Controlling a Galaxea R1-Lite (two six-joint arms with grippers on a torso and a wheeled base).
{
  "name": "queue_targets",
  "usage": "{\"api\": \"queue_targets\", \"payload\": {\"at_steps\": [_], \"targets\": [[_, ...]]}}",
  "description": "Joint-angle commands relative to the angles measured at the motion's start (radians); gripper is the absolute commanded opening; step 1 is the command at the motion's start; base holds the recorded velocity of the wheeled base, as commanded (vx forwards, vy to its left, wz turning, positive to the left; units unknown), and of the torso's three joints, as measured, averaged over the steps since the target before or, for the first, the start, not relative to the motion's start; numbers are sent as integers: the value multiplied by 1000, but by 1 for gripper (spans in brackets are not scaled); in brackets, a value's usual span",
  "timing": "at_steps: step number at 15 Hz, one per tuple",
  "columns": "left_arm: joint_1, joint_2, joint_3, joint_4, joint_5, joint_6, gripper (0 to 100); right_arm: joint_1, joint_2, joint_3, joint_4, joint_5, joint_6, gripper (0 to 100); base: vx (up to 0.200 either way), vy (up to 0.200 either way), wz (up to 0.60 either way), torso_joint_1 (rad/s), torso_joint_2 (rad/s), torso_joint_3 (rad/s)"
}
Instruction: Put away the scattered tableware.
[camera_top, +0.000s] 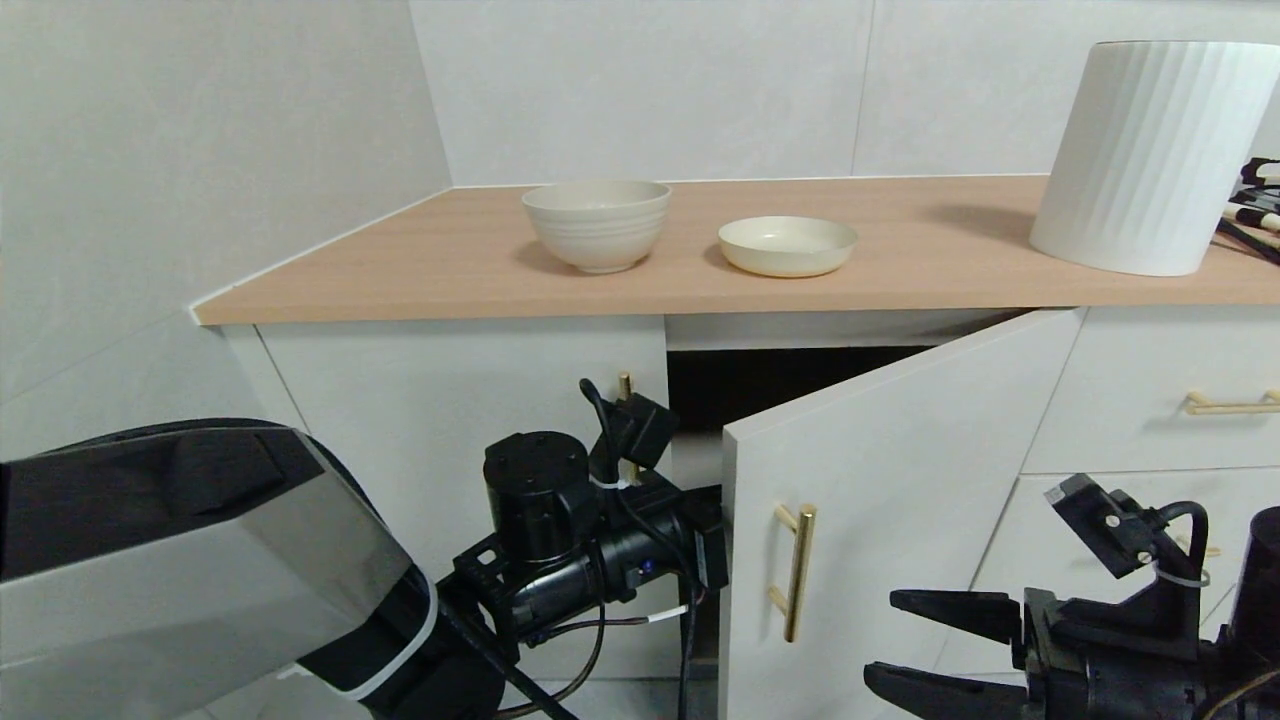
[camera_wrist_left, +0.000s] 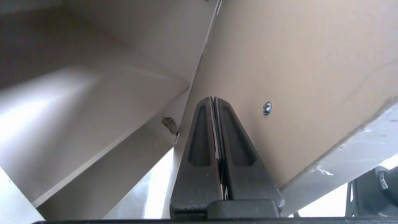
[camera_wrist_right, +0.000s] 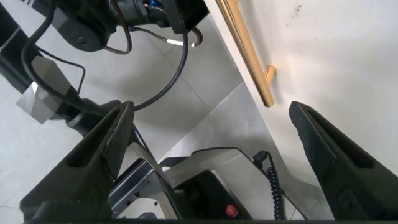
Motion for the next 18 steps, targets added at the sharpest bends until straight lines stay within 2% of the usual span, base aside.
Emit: {"api": "queue_targets", "payload": {"at_steps": [1,2,8,12,15,18], "targets": [[-3,1,1,0,-1,0,0,1,-2,2,0,0,0,100,0,0,0,0,0,0],[-4,1,1,0,-1,0,0,1,-1,3,0,0,0,100,0,0,0,0,0,0],[-9,18,-15,7,-1,-2,0,1,-1,14,0,0,-23,100,-200,0,0,4,2,1],[-9,45,-53,13,-1,-3,0,3,-2,17,0,3,-23,100,0,0,0,0,0,0],[-14,38,-122,123,-1,-3,0,5,-17,22,0,5,-23,100,0,0,0,0,0,0],[-47,19,-137,148,-1,-5,0,11,-56,22,1,5,-25,100,0,0,0,0,0,0]]}}
